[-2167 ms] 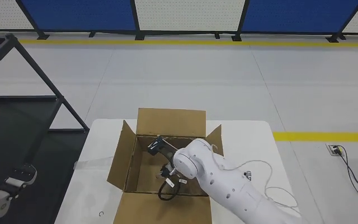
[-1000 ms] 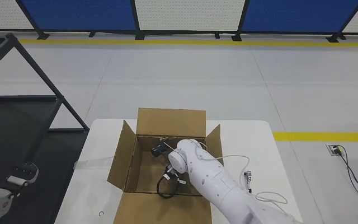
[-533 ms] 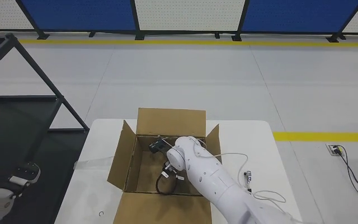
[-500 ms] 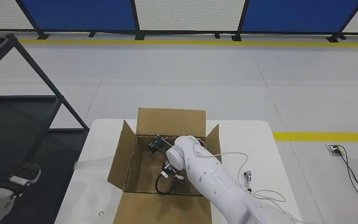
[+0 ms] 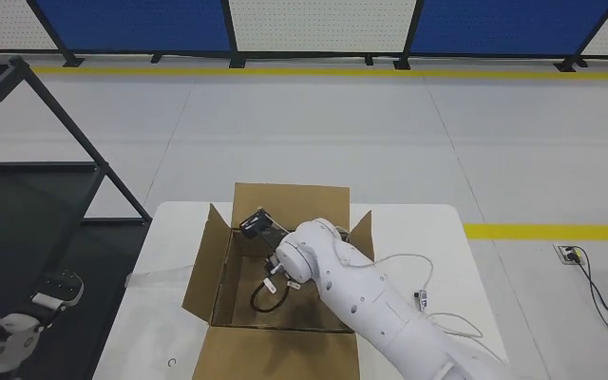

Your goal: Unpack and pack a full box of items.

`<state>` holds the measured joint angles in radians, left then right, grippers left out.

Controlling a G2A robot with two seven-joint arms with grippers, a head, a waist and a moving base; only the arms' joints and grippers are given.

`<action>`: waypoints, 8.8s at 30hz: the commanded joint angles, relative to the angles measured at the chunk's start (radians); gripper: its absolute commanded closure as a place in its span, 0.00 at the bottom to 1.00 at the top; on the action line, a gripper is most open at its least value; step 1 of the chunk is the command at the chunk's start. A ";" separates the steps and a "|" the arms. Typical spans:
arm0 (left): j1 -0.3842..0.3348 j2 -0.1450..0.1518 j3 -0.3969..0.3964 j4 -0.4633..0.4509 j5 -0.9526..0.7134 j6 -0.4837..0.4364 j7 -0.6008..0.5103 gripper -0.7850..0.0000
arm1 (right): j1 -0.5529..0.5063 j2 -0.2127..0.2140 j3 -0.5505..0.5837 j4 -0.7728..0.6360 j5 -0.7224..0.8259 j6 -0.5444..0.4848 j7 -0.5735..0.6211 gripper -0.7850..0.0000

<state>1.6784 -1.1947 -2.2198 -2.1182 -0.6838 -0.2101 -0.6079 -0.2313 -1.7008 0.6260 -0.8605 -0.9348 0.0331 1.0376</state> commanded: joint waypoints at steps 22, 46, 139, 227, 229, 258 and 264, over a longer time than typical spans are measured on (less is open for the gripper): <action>0.000 0.002 0.019 0.010 0.013 0.002 -0.012 0.00 | -0.469 0.183 0.286 -0.876 -0.326 -0.043 0.232 1.00; -0.037 0.010 0.100 -0.007 0.074 0.037 -0.025 0.00 | -0.834 0.251 0.836 -1.489 -0.255 -0.071 0.069 1.00; -0.030 0.011 0.210 -0.083 0.177 0.047 0.114 0.00 | -0.517 0.308 0.814 -0.339 -0.397 0.025 0.131 0.64; -0.006 0.009 -0.089 0.005 -0.211 0.056 0.006 0.00 | -0.971 0.367 1.020 -1.246 0.339 -0.054 -0.026 0.00; -0.003 0.008 -0.087 0.007 -0.208 0.053 0.004 0.00 | -0.967 0.369 0.997 -1.233 0.355 -0.054 -0.012 0.00; 0.016 -0.004 -0.089 -0.010 -0.219 0.034 0.013 0.00 | -0.925 0.409 0.863 -1.205 0.325 -0.052 0.023 0.76; 0.012 -0.006 -0.086 -0.014 -0.215 0.038 0.018 0.00 | -0.926 0.416 0.858 -1.209 0.330 -0.046 0.018 0.71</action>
<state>1.6917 -1.2002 -2.3063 -2.1320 -0.8997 -0.1735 -0.5905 -1.1566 -1.2860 1.4851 -2.0689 -0.6051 -0.0141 1.0555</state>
